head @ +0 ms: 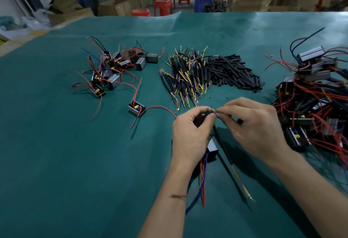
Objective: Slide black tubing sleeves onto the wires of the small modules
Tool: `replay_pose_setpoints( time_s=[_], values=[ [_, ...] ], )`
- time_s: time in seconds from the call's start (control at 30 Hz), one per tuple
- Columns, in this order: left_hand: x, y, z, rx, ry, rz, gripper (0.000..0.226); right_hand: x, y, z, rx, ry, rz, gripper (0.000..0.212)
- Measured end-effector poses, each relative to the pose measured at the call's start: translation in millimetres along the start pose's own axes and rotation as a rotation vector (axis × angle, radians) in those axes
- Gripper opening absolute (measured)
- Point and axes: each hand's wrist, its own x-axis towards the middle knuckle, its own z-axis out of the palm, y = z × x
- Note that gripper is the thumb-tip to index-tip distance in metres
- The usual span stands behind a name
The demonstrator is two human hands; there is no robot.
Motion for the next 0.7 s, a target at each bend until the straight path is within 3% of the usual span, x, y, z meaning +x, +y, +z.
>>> replay_pose_setpoints(
  time_s=[0.2,0.3,0.33,0.4,0.47,0.53,0.6,0.7],
  values=[
    [-1.5,3.1,-0.8,-0.009,-0.039,-0.041,0.002,3.4,-5.9,-2.5,-0.049,-0.113,0.069,0.003],
    [-2.0,4.2,0.5,0.042,-0.048,0.014,0.005,5.5,-6.1,-3.4,-0.017,-0.176,0.244,0.011],
    [-2.1,4.5,0.8,0.061,-0.055,0.033,0.006,7.1,-5.8,-2.7,0.068,-0.209,0.375,0.017],
    [-2.4,4.9,1.0,0.092,-0.066,0.054,0.008,11.0,-6.9,-2.8,0.476,-0.245,0.756,0.025],
    [-2.6,4.2,0.5,0.115,-0.069,0.079,0.009,14.5,-5.4,-5.1,0.939,-0.263,1.124,0.018],
    [-2.5,4.3,-0.1,0.100,-0.073,0.095,0.010,16.6,-3.0,-9.1,1.179,-0.322,1.349,0.012],
    [-1.8,4.6,-0.8,0.063,-0.070,0.088,0.011,17.1,-3.3,-8.2,1.250,-0.331,1.379,0.014],
    [-1.5,3.2,-0.8,0.045,-0.038,0.061,0.009,13.1,-3.8,-6.3,0.916,-0.238,1.002,0.020]
  ],
)
